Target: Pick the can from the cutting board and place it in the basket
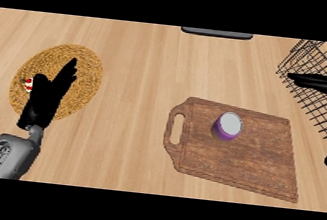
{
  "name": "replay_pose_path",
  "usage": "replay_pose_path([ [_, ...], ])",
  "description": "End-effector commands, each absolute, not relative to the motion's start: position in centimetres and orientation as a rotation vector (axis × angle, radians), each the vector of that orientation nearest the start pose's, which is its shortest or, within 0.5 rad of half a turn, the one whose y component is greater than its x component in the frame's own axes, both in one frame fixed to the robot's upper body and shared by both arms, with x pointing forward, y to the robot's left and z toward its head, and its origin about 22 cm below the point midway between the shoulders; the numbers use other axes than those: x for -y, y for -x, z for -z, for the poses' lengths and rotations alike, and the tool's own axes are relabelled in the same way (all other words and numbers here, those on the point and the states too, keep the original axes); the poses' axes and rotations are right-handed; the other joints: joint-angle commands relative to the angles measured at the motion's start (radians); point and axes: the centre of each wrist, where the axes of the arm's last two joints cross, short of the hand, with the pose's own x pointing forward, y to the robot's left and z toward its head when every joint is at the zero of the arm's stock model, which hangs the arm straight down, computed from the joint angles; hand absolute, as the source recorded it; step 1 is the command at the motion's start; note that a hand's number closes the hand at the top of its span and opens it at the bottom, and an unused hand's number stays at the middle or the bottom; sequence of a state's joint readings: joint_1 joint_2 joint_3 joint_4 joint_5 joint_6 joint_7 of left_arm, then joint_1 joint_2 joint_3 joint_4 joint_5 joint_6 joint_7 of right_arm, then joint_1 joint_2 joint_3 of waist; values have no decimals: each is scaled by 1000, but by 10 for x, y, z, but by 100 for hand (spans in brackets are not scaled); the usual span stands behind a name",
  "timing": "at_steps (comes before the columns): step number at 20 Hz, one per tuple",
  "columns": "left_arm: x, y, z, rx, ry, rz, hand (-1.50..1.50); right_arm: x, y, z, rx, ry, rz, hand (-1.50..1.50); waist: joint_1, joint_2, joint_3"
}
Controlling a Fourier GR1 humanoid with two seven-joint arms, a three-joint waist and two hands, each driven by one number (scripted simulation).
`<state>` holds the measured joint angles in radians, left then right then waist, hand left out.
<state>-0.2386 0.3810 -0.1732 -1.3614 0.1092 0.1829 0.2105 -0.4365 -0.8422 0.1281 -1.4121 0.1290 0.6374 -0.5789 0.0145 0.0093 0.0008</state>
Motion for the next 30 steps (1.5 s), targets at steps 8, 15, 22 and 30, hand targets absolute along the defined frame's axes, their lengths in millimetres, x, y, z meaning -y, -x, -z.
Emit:
replay_pose_path([
  [8,-270,-310,-29,1372,-252,222,0,360,-337,-147,1708,-256,-1489,-150,-4,-4,0],
  [15,-266,-292,-28,1365,-251,217,0,355,-353,-116,1793,-157,-1397,-150,1,-7,0],
  [22,-290,-300,-31,1372,-266,217,0,332,-353,-87,1750,-201,-1414,-150,-6,-8,-1],
  [30,-267,-309,-31,1361,-268,211,0,307,-369,-67,1713,-222,-1463,-150,-9,-7,-1],
])
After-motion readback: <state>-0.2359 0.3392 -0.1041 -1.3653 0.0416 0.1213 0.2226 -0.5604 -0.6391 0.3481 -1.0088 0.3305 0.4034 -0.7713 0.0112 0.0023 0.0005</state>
